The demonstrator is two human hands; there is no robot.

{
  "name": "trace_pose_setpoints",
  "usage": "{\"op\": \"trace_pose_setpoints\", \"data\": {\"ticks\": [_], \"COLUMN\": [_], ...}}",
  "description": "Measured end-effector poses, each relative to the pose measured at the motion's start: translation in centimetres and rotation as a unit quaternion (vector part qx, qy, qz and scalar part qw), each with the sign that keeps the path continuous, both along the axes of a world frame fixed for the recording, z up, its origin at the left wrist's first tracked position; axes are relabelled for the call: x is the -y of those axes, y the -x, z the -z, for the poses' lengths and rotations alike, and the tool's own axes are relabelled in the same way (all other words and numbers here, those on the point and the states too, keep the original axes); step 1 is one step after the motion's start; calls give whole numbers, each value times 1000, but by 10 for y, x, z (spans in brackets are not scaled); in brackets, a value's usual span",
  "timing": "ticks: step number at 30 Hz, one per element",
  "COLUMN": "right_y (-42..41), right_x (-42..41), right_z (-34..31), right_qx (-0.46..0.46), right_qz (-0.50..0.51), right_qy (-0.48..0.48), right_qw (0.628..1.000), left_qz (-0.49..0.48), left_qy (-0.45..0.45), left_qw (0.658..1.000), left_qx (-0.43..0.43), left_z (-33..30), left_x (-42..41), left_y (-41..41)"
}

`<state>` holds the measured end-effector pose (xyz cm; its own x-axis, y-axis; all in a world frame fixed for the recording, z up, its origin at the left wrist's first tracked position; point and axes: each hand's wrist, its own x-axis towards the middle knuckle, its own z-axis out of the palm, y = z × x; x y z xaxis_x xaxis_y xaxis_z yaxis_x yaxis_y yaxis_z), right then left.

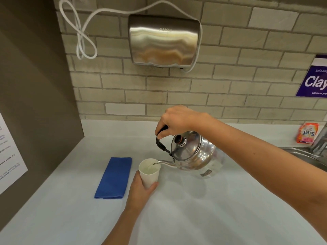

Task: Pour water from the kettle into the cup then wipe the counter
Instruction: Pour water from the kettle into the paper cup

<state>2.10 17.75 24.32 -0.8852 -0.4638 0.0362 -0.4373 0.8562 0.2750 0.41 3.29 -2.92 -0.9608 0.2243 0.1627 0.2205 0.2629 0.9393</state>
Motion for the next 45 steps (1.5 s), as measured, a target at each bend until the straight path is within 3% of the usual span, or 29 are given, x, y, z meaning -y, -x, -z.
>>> {"op": "trace_pose_setpoints", "data": {"ticks": [45], "right_y": [6], "right_x": [4], "right_z": [0], "right_qx": [7], "right_qz": [-5], "right_qy": [-16], "right_qw": [1000], "left_qz": [4], "left_qy": [3], "left_qw": [1000], "left_qx": [2], "left_z": [5], "left_x": [0], "left_y": [2]}}
